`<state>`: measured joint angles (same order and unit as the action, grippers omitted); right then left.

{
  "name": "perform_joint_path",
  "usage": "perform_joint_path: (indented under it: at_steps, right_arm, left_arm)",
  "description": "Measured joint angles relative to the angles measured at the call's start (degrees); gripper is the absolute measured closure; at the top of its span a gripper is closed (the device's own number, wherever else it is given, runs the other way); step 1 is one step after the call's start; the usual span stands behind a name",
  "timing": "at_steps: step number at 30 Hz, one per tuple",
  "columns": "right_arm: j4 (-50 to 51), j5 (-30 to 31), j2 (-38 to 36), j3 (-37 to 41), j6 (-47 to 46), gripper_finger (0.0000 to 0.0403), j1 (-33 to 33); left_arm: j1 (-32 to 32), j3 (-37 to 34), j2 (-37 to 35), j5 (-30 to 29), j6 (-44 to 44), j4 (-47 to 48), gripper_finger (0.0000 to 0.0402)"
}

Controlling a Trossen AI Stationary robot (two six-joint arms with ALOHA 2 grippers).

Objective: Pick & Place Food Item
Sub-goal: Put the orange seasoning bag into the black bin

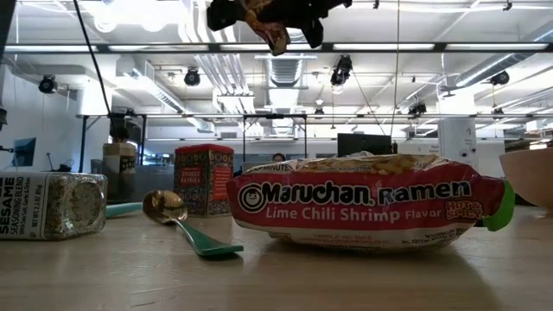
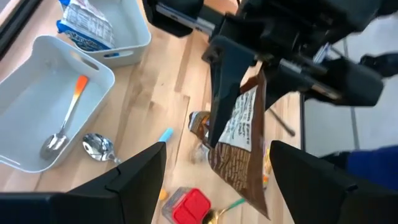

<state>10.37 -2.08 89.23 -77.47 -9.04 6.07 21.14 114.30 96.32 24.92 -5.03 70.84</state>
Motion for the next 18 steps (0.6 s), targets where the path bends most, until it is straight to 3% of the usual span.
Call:
perform_joint_path:
  at_steps: [7, 11, 18]
  right_arm:
    - [0.2, 0.1, 0.0, 0.4, -0.1, 0.0376, 0.0]
    - [0.2, 0.1, 0.0, 0.9, -0.7, 0.0377, 0.0]
    - [0.2, 0.0, 0.0, 1.1, -0.7, 0.0377, 0.0]
  left_arm:
    - [-1.8, -0.3, 1.8, -0.5, 4.3, 1.0, 0.0110]
    - [-2.3, -0.3, 1.8, -4.3, 5.8, 1.0, 0.0122]
    - [-2.4, -0.3, 1.9, -4.4, 6.8, 0.7, 0.0218]
